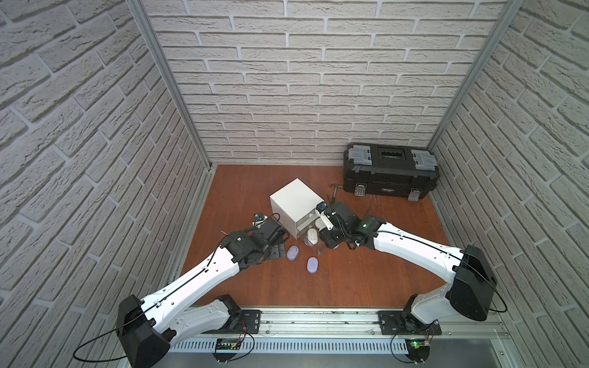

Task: Put the bluetooth earphones in the drawer according to color
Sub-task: Place the bluetooth earphone in the drawer.

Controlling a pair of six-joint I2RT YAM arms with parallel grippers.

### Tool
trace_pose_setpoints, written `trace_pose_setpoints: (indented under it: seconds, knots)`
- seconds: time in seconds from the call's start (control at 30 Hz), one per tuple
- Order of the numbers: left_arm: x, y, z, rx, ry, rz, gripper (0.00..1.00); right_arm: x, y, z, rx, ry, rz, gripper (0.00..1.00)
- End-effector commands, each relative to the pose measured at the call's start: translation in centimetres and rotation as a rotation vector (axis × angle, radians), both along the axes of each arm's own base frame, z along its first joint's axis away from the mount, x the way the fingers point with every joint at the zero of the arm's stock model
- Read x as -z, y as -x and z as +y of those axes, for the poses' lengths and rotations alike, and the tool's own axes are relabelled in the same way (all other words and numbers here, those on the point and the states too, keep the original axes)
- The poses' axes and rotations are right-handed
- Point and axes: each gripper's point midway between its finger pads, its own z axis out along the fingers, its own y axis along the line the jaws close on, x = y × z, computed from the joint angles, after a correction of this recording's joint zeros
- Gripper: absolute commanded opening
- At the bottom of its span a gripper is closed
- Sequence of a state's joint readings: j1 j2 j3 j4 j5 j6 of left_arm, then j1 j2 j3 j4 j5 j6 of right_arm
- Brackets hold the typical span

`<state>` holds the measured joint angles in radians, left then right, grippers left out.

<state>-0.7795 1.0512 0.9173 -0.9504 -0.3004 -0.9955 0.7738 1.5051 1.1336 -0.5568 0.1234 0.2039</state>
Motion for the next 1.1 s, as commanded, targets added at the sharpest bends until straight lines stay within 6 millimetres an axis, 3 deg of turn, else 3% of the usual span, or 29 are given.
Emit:
trace_pose_setpoints:
  seconds: [0.0,0.47,1.07]
  knots:
    - [-0.5,-0.2,-0.3,0.011,0.007,-0.002,0.92,-0.9,-0.9,1.0,-0.010,-0.049,-0.024,0.45]
    - [0.2,-0.4,-0.3,0.012,0.017,0.011,0.92,0.8,-1.6,1.0,0.001,-0.027,0.021,0.45]
    - [0.6,0.1,0.0,0.010,0.021,0.014,0.92,1.5,-1.9,1.6,-0.011,-0.031,0.064,0.45]
